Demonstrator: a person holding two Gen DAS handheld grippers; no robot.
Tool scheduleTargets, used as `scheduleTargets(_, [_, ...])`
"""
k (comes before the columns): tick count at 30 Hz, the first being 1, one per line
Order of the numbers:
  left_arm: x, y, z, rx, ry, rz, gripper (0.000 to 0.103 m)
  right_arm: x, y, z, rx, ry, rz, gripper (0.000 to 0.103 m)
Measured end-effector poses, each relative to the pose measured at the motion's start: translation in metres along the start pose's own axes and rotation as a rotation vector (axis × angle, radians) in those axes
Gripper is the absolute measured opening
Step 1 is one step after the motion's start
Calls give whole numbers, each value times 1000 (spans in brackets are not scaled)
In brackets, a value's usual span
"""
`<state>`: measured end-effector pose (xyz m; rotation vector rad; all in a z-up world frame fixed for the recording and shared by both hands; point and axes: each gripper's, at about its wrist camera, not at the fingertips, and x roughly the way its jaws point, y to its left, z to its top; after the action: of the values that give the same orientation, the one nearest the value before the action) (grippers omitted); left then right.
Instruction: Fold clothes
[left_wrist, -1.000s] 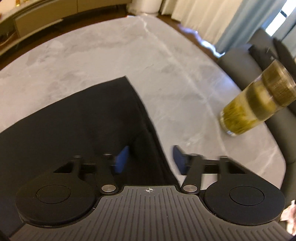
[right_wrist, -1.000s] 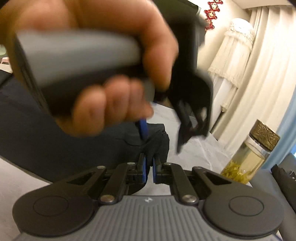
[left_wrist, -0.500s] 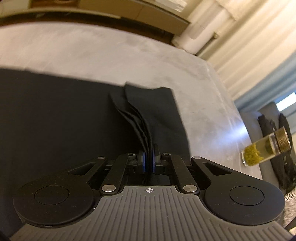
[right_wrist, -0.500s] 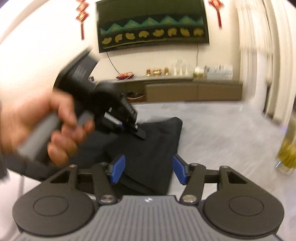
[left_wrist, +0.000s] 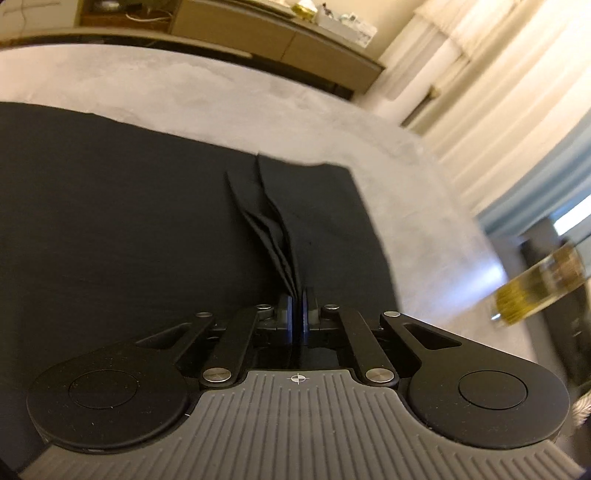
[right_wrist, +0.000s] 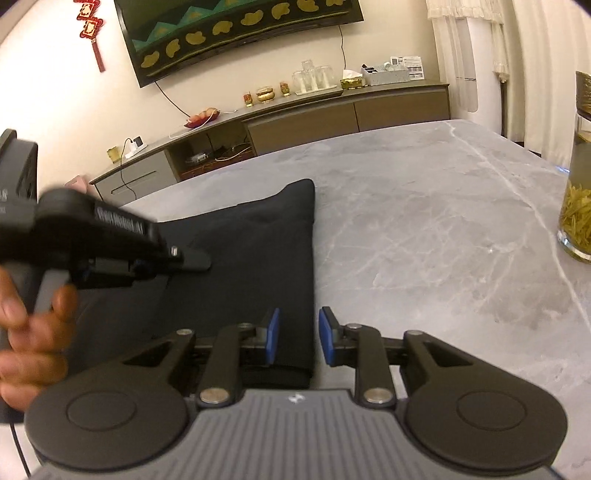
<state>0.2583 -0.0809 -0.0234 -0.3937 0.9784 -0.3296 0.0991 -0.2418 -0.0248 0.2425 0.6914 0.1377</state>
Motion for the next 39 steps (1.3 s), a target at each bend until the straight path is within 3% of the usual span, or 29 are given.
scheduleTargets(3, [2,0,4,-6,-14,-1,4,-3,2,-3,-23,-17,-4,25])
scheduleTargets(4, [0,2,6,-24,-32,-14,9,-4,3,-3,-35,-22,-2,25])
scheduleTargets(5, [-2,6,10,-50,-48,-28,23,-3,3,-3,-36,-18,-4,25])
scheduleTargets(6, [-3,9,14,-77,-57,-39,26,-2,2,-3,-34,-13,-8,25])
scheduleTargets(8, [-2,17,25,-129,-65,-59,27,-4,6,-3,-55,-29,-13,28])
scheduleTargets(12, [12,34,46,-205,-40,-94,28,-12,30,-9,-183,-112,2,50])
scheduleTargets(17, [28,40,57,-216,-30,-139,26,4,78,-29,-416,-83,99,51])
scheduleTargets(19, [31,42,59,-217,-29,-151,25,14,93,-35,-484,-52,86,52])
scheduleTargets(22, [36,47,59,-210,-25,-162,22,18,98,-31,-468,-44,67,48])
scheduleTargets(25, [37,52,60,-222,-18,-179,19,14,95,-28,-443,-33,68,34])
scheduleTargets(27, [34,53,59,-221,-16,-182,17,12,93,-27,-427,-26,69,9])
scheduleTargets(34, [37,57,60,-246,-22,-175,11,2,86,-22,-368,-1,71,5])
scheduleTargets(39, [37,58,59,-247,-32,-179,11,8,89,-35,-451,21,70,5])
